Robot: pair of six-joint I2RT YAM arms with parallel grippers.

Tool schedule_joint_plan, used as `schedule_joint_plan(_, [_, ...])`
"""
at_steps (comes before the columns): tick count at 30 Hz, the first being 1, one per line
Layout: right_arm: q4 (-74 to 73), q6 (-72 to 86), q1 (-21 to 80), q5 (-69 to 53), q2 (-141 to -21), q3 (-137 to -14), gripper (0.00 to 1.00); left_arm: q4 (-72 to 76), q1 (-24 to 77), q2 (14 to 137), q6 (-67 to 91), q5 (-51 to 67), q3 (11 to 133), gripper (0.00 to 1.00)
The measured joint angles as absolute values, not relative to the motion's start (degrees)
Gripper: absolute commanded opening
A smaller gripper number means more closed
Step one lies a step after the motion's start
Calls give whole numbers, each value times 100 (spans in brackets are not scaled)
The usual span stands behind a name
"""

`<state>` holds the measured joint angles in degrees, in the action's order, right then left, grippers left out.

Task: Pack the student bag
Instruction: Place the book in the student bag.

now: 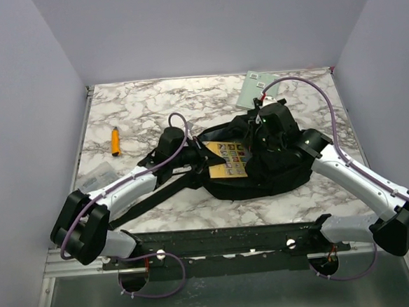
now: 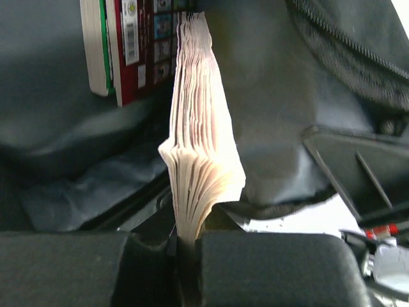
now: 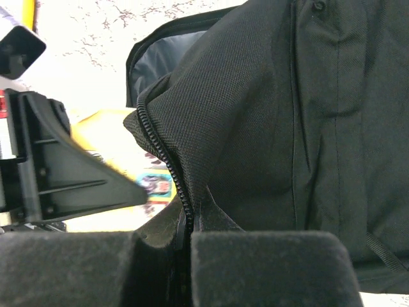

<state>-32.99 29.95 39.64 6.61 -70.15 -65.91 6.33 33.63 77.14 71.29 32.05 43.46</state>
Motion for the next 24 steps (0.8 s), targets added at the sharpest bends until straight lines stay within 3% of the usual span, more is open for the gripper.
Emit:
schedule_joint_plan(14, [-3245,3046,3964,502,-6726,-6418,0,1334,4497,9942,7341,1483,5894,0])
schedule_joint_plan(19, [-3260,3048,3964,545,-6617,-6366,0,1496,4598,10674,7373,1450,6359,42])
schedule_joint_plan(24, [-3249,3046,3964,666,-6532,-6248,0,1446,4587,10790,7205,1448,6364,59])
